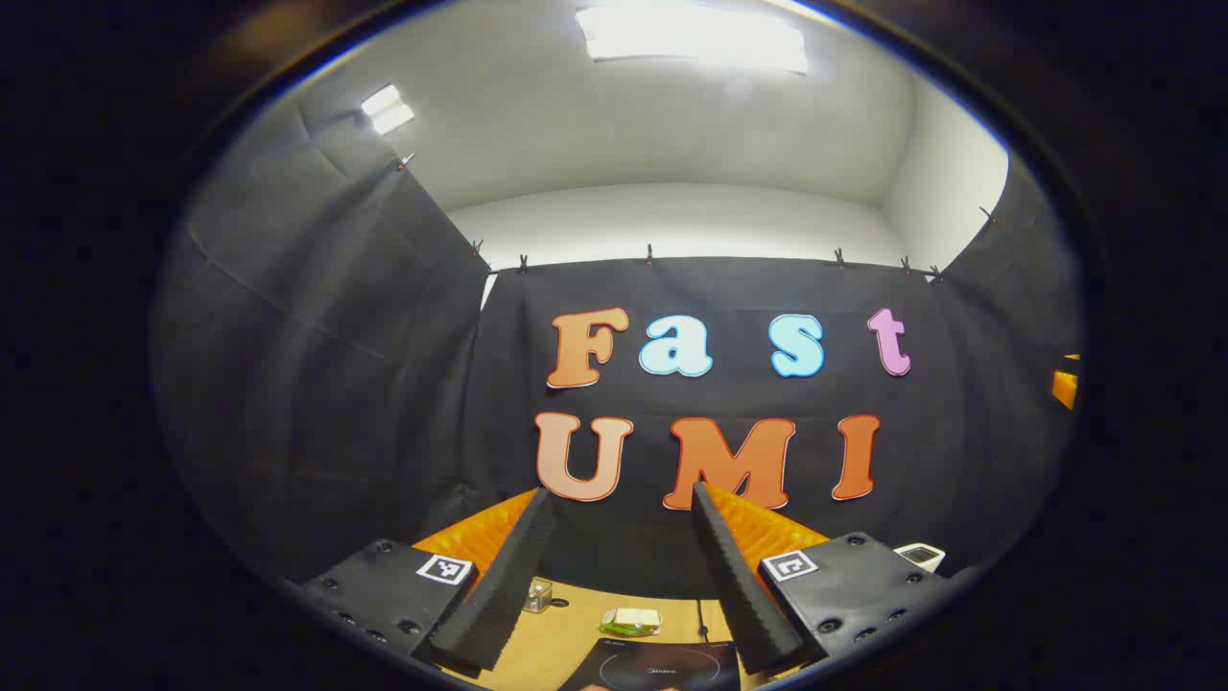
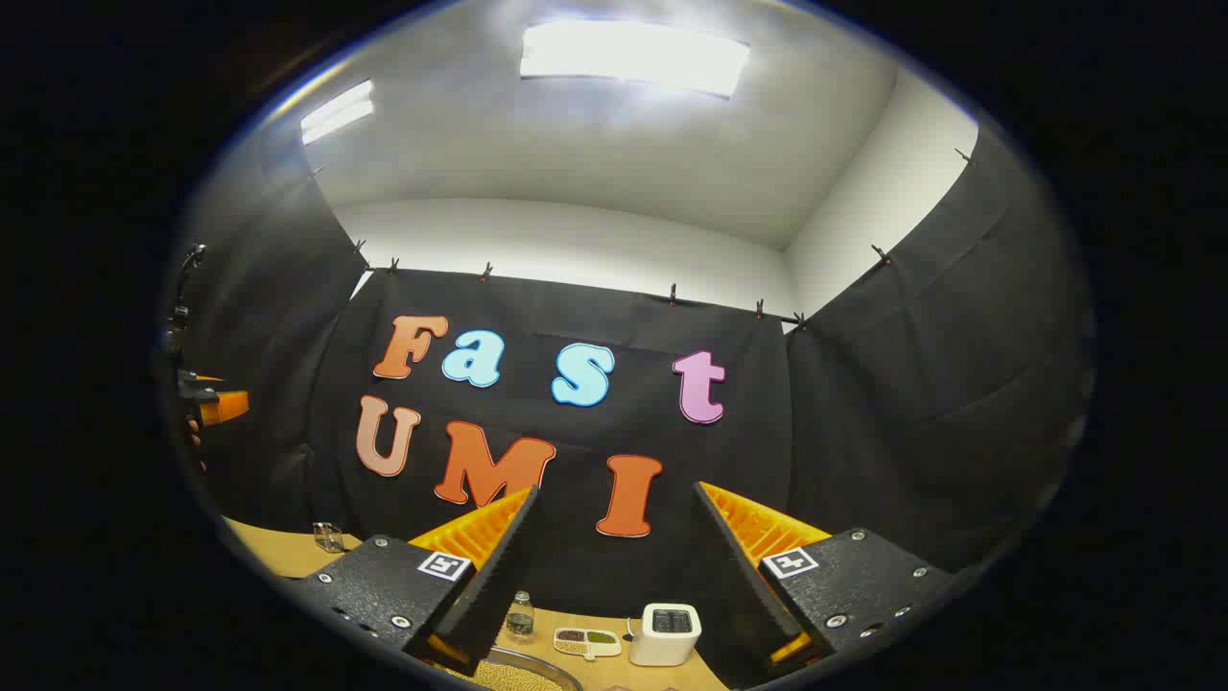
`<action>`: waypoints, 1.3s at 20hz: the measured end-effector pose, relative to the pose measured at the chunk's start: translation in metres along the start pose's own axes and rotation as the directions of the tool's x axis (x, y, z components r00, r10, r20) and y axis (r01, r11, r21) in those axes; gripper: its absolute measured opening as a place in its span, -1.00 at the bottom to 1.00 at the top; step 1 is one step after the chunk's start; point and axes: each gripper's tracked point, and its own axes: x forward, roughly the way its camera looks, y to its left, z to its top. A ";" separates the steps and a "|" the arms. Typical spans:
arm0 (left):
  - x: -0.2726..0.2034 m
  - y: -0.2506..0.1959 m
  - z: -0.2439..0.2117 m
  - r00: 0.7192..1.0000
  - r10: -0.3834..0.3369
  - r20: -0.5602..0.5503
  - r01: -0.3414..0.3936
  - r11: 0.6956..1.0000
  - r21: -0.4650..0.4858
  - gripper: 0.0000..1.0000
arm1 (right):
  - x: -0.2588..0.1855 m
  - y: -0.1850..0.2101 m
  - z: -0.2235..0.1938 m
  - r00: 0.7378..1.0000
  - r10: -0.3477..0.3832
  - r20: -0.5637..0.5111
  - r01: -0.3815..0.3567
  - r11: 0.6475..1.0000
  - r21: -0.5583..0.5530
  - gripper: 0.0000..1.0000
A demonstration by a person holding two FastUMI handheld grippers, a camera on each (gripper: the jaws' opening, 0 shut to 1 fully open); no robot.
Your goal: First push the handle of the pot to place it horizontally, then grasp the pot with both hands and set it on the induction cooktop.
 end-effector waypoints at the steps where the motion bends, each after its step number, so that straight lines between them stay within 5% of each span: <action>1: 0.000 -0.003 0.002 1.000 -0.006 -0.005 0.006 1.000 -0.013 0.93 | -0.001 0.000 0.002 1.000 0.002 -0.002 -0.002 1.000 -0.002 0.89; 6: 0.009 -0.001 0.001 0.999 -0.012 -0.041 0.009 0.997 -0.074 0.84 | -0.005 -0.005 0.006 1.000 -0.006 -0.010 0.006 1.000 -0.013 0.89; 19: 0.011 0.000 -0.015 0.997 -0.010 -0.076 0.010 1.000 -0.007 0.93 | -0.008 0.005 0.000 0.999 0.038 -0.030 -0.038 0.999 0.010 0.93; 26: 0.016 0.005 -0.018 0.999 0.007 -0.042 -0.004 0.998 0.060 0.93 | -0.016 0.018 -0.041 0.989 0.094 -0.118 -0.089 0.995 0.047 0.90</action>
